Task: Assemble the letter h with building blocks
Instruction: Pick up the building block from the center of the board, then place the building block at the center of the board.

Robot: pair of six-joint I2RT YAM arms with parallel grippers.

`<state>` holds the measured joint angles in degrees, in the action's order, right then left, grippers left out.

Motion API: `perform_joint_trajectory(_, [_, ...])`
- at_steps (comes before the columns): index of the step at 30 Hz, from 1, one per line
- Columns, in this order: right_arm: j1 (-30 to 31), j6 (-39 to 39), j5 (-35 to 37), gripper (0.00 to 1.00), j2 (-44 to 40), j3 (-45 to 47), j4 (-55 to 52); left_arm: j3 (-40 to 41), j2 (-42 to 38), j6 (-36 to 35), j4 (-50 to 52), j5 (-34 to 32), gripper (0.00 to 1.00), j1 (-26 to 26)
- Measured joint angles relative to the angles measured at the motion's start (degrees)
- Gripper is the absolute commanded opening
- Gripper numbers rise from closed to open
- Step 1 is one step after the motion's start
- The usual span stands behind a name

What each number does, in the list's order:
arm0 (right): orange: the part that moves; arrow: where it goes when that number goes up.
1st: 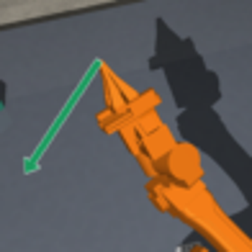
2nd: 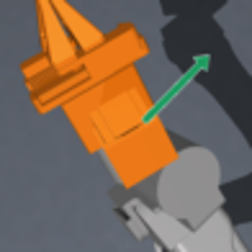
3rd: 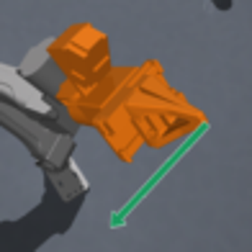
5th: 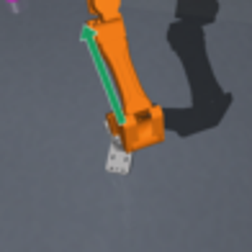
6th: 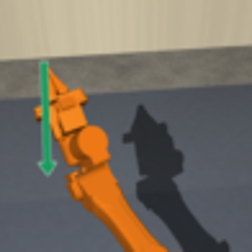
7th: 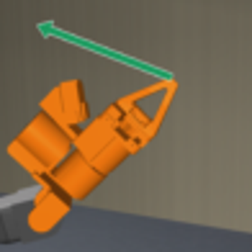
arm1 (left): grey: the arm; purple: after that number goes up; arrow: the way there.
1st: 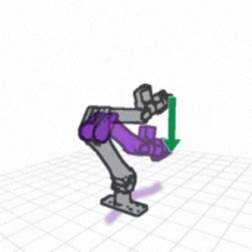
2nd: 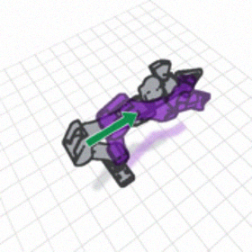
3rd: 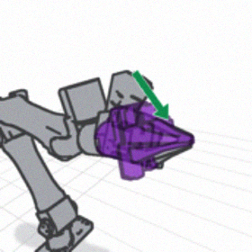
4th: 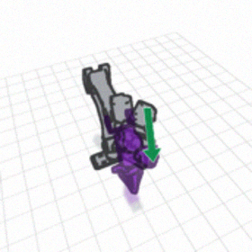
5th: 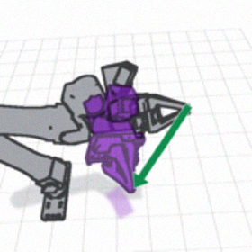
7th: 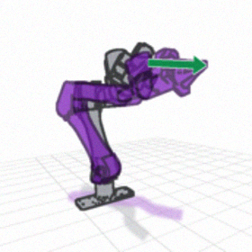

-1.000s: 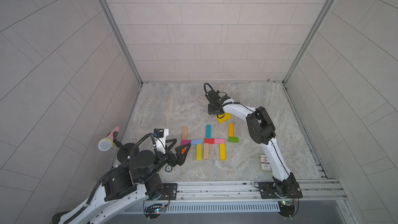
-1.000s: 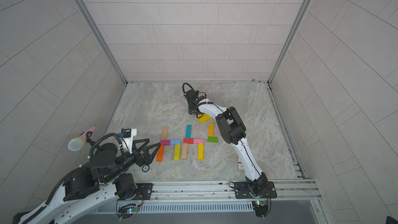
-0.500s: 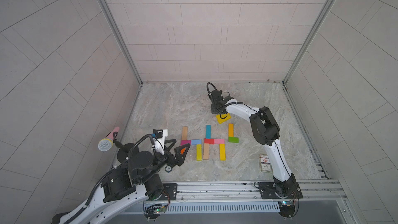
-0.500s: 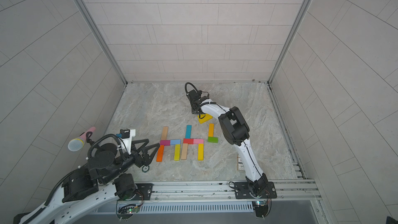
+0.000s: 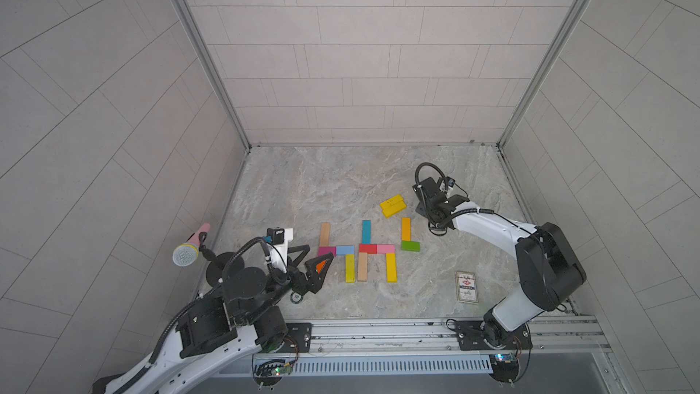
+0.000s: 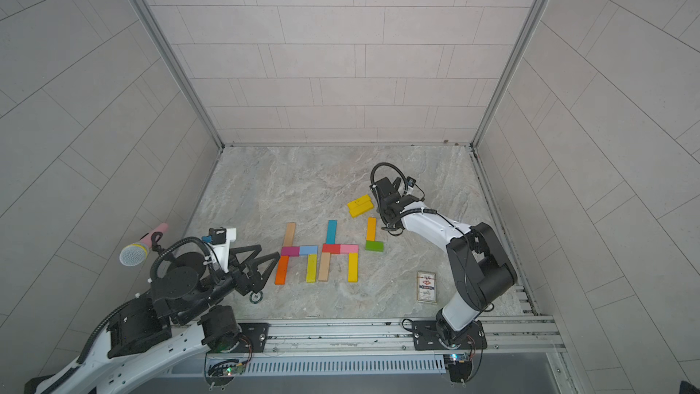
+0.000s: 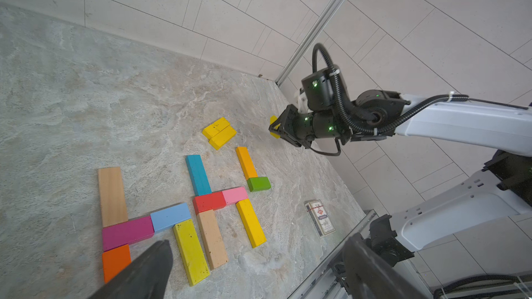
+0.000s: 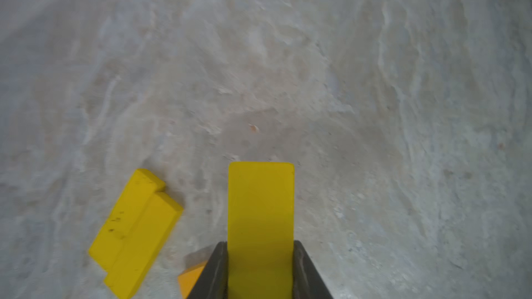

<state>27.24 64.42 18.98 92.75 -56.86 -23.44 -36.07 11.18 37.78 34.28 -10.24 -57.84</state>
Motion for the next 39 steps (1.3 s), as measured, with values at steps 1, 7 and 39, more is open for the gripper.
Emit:
perform_joint_trajectory(1, [0.1,1.6,0.2,0.31,0.6,0.6,-0.5,0.0,0.0,0.1,0.0,0.1,1.00,0.0])
perform_joint_trajectory(7, [0.2,11.5,1.0,0.53,2.2,1.7,-1.4,0.0,0.0,0.9,-0.1,0.1,1.00,0.0])
perform_joint_trajectory(39, [-10.2,-35.6,-17.7,0.83,4.4,-4.6,-6.6,0.0,2.6,1.2,-0.7,1.0,1.00,0.0])
